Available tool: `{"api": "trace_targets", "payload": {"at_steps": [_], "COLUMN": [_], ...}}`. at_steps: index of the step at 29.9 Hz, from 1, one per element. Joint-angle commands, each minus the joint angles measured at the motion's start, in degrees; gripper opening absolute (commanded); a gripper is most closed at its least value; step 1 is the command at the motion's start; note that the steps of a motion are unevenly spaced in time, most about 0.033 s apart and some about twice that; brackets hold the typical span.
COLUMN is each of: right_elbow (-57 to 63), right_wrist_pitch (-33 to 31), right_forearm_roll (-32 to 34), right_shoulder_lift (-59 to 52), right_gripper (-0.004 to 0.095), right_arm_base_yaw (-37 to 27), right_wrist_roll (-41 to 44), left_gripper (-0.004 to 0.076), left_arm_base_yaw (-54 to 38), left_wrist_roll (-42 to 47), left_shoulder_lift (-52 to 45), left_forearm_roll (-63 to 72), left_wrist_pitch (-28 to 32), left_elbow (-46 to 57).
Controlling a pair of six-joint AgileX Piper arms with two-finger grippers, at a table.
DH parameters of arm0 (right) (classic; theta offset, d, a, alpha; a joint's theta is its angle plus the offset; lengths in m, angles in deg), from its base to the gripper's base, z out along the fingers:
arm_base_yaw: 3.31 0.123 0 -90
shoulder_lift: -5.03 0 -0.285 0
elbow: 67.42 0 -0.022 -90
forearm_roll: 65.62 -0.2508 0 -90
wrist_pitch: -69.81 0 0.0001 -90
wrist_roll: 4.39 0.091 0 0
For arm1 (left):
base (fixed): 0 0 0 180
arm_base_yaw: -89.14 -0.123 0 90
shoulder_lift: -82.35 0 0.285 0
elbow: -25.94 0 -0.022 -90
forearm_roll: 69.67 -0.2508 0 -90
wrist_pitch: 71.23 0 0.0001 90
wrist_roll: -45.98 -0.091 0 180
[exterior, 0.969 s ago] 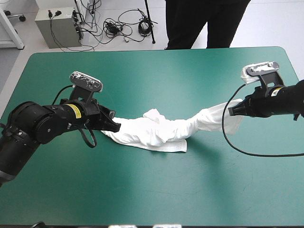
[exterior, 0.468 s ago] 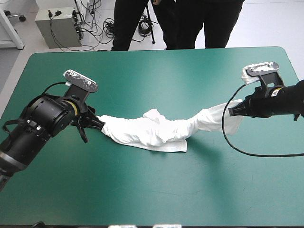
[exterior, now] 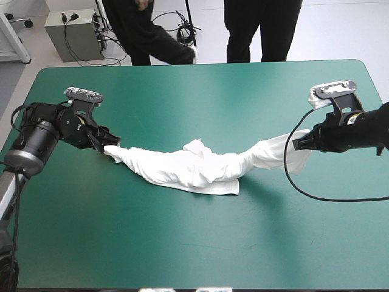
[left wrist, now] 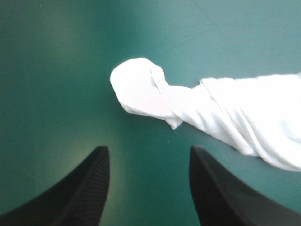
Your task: Fold the cloth
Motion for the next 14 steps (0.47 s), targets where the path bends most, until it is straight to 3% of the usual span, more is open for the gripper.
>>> {"api": "trace_targets", "payload": {"at_steps": [1,10,14], "right_elbow": [-1.87,-1.87,-1.87], "right_wrist_pitch": [1.86,-0.31,-0.55], "right_forearm_roll": [-2.1,-4.1,-1.22], "right_shoulder_lift": [-1.66,-1.66,-1.66], "right_gripper": [-0.0017,-0.0017,-0.0017], "right_arm_base_yaw": [0.19,0.19,2.99], "right_wrist_roll": [-0.47,-0.87,-0.87], "left_gripper": [0.0474,0.0494,0.0494], "left_arm_base_yaw": [-1.62,-2.01,-3.73], "left_wrist_roll": [-0.9,-0.79,-0.23], "left_shoulder_lift": [1.88,17.68,24.25], "left_forearm_roll": [1.92,-0.06,-0.22], "left_wrist_pitch": [4.8,5.16,3.19], "left_elbow": [-2.52,-12.03,-18.54]}}
